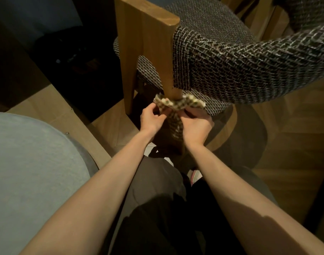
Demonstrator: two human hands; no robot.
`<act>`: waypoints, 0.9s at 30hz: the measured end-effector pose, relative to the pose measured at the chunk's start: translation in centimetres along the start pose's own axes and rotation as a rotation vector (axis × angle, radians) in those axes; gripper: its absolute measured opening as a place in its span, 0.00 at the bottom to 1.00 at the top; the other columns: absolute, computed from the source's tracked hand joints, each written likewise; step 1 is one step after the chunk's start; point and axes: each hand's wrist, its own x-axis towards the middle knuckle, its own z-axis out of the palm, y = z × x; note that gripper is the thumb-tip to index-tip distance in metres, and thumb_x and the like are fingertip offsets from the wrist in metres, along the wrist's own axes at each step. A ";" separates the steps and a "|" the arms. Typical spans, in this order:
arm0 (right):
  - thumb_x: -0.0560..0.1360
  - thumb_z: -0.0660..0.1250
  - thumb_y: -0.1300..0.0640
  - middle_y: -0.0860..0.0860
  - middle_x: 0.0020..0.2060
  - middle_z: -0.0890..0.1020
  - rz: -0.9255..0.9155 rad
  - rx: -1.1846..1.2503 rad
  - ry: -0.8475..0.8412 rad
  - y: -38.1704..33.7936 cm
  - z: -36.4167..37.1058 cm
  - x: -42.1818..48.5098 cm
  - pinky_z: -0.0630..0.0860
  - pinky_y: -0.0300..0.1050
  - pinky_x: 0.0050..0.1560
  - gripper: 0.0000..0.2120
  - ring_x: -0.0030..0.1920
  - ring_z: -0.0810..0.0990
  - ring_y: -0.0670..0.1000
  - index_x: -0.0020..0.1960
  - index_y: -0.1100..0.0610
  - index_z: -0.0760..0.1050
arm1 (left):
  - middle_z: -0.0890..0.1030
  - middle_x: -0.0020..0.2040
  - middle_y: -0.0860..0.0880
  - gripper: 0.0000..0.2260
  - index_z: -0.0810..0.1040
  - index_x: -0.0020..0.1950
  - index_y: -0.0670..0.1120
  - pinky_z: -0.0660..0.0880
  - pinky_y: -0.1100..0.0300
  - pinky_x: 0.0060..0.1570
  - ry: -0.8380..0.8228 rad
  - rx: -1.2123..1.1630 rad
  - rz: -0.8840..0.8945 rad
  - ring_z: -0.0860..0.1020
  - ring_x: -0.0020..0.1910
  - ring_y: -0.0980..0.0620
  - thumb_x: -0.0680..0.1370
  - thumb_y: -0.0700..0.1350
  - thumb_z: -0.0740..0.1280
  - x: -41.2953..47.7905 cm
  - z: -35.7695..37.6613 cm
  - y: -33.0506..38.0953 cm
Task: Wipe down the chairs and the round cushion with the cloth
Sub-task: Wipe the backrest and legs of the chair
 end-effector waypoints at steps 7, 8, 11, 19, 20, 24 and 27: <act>0.68 0.75 0.61 0.52 0.40 0.85 0.170 0.005 0.025 2.7 0.3 0.6 0.77 0.35 0.42 0.07 0.39 0.82 0.46 0.46 0.60 0.84 | 0.80 0.56 0.38 0.11 0.78 0.58 0.33 0.72 0.68 0.48 -0.174 0.075 0.071 0.77 0.57 0.48 0.76 0.33 0.68 0.5 0.2 -1.4; 0.68 0.75 0.61 0.52 0.41 0.85 0.176 -0.011 0.028 3.0 0.4 0.5 0.78 0.36 0.42 0.07 0.39 0.82 0.46 0.47 0.59 0.84 | 0.80 0.57 0.38 0.12 0.77 0.58 0.33 0.71 0.73 0.46 -0.203 0.078 0.080 0.76 0.57 0.49 0.76 0.32 0.67 0.6 0.2 -1.7; 0.69 0.73 0.61 0.54 0.44 0.85 0.188 -0.054 0.001 3.9 0.7 -0.1 0.79 0.47 0.49 0.09 0.45 0.83 0.51 0.50 0.60 0.83 | 0.79 0.56 0.39 0.11 0.77 0.58 0.33 0.70 0.71 0.48 -0.271 0.114 0.095 0.76 0.58 0.48 0.77 0.33 0.66 0.8 0.3 -2.2; 0.73 0.71 0.53 0.51 0.46 0.85 0.129 -0.144 -0.101 4.2 -0.8 -1.3 0.73 0.32 0.49 0.11 0.49 0.81 0.47 0.52 0.57 0.84 | 0.83 0.48 0.48 0.15 0.72 0.61 0.37 0.72 0.68 0.40 -0.604 -0.543 -0.244 0.76 0.37 0.58 0.75 0.34 0.68 0.6 -1.0 -1.1; 0.73 0.70 0.55 0.53 0.47 0.85 0.112 -0.161 -0.118 4.2 -0.9 -1.1 0.74 0.38 0.51 0.10 0.49 0.82 0.50 0.52 0.58 0.83 | 0.84 0.43 0.50 0.10 0.73 0.58 0.38 0.73 0.69 0.38 -0.598 -0.667 -0.261 0.77 0.34 0.61 0.77 0.37 0.66 0.5 -1.0 -1.1; 0.73 0.70 0.58 0.56 0.48 0.85 0.130 -0.220 -0.135 4.6 -0.9 -0.1 0.69 0.31 0.44 0.10 0.49 0.82 0.53 0.53 0.60 0.82 | 0.82 0.40 0.50 0.01 0.77 0.48 0.44 0.77 0.67 0.41 -0.351 -0.364 -0.124 0.80 0.36 0.63 0.78 0.41 0.66 0.0 0.2 -1.7; 0.71 0.72 0.60 0.54 0.50 0.84 0.217 -0.093 -0.106 4.6 -0.4 0.3 0.73 0.34 0.51 0.14 0.50 0.81 0.48 0.55 0.60 0.80 | 0.78 0.36 0.52 0.05 0.76 0.41 0.45 0.73 0.69 0.36 -0.239 -0.115 0.019 0.76 0.33 0.64 0.75 0.39 0.70 0.7 0.6 -2.7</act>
